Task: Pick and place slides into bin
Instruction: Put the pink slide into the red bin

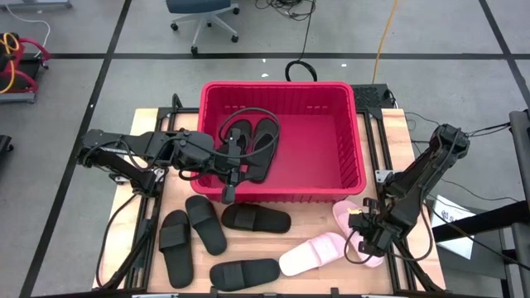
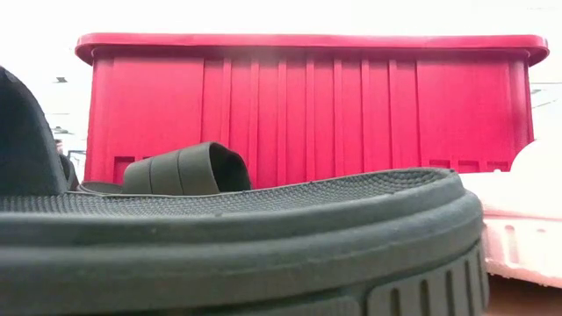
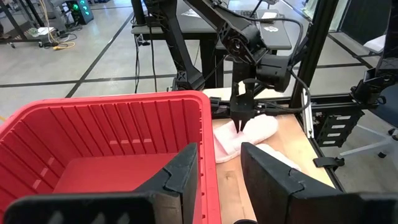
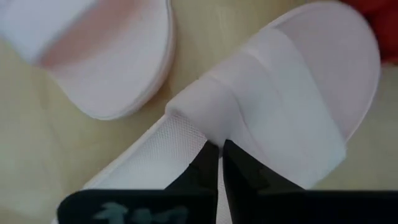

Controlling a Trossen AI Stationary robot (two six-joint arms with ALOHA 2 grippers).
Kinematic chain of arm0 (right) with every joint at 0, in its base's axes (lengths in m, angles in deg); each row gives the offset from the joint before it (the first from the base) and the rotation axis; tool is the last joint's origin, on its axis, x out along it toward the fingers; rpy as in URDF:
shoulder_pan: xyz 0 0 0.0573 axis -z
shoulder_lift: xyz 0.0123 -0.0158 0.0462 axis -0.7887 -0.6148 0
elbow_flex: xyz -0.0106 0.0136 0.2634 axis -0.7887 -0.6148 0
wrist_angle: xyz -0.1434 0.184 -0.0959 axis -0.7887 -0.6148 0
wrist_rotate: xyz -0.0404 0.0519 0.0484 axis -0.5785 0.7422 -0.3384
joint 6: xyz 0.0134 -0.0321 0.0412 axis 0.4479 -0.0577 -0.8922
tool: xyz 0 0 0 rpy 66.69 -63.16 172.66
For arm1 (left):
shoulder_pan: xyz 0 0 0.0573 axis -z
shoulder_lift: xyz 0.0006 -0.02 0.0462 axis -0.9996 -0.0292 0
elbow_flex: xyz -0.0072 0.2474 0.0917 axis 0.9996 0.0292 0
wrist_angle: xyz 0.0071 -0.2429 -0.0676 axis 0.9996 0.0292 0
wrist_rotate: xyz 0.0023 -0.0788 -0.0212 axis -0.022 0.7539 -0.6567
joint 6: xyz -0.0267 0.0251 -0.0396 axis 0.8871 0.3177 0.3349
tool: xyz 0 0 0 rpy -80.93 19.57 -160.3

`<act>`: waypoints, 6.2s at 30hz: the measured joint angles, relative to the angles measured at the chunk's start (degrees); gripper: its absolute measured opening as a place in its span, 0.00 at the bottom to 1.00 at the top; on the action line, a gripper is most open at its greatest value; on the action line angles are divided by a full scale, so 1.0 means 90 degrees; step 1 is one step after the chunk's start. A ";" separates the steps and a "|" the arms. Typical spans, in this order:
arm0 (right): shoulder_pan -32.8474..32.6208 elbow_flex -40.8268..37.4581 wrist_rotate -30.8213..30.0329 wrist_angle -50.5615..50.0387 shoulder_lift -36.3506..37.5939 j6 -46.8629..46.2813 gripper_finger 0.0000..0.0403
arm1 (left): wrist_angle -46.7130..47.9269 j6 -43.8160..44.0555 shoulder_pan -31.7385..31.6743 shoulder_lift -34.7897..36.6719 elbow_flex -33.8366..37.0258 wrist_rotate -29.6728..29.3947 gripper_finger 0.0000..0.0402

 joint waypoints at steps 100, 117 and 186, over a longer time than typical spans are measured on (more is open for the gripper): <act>0.5907 0.5281 -0.2879 -0.1175 0.0073 0.6816 0.00 | 0.0136 -0.0248 0.0000 0.0000 0.0000 0.0000 0.30; 0.7379 0.2554 -0.2828 0.0234 0.0068 0.6195 0.00 | 0.0136 -0.0531 0.0000 0.0000 0.0000 0.0000 0.30; 0.8094 0.2289 -0.2332 -0.0643 -0.1673 0.6170 0.00 | 0.0138 -0.0858 0.0000 0.0000 0.0000 0.0000 0.30</act>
